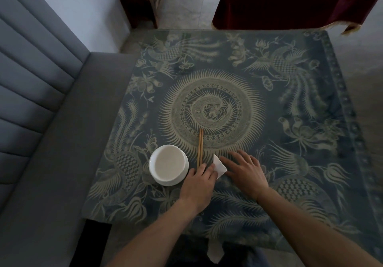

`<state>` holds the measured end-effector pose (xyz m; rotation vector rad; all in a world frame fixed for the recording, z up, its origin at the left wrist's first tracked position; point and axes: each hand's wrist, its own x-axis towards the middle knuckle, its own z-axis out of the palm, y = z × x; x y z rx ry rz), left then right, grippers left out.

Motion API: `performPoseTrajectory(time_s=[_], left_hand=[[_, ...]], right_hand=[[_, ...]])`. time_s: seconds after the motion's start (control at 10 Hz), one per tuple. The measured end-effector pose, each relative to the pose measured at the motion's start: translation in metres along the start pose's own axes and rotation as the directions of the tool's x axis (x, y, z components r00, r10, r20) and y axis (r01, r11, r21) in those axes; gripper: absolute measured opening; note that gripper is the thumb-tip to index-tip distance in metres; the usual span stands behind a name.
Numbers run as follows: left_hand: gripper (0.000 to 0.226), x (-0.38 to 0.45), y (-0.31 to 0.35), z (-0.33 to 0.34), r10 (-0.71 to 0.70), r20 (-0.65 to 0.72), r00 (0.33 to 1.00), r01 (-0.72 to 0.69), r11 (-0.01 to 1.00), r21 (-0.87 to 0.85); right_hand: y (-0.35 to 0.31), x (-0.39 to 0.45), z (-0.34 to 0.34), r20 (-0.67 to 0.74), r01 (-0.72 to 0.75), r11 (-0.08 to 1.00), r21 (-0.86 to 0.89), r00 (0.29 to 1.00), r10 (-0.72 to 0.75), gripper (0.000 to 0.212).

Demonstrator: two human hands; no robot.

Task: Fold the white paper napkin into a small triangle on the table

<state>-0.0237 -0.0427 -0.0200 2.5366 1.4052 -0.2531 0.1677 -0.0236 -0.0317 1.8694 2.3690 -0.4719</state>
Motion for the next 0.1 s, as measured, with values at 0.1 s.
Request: performPoseTrajectory(time_s=[0.1], left_hand=[[0.049, -0.0065, -0.004, -0.0025, -0.023, -0.072, 0.997, 0.016, 0.996, -0.088]], right_hand=[[-0.0012, -0.0145, 0.0034, -0.031, -0.041, 0.998, 0.045, 0.999, 0.042, 0.055]])
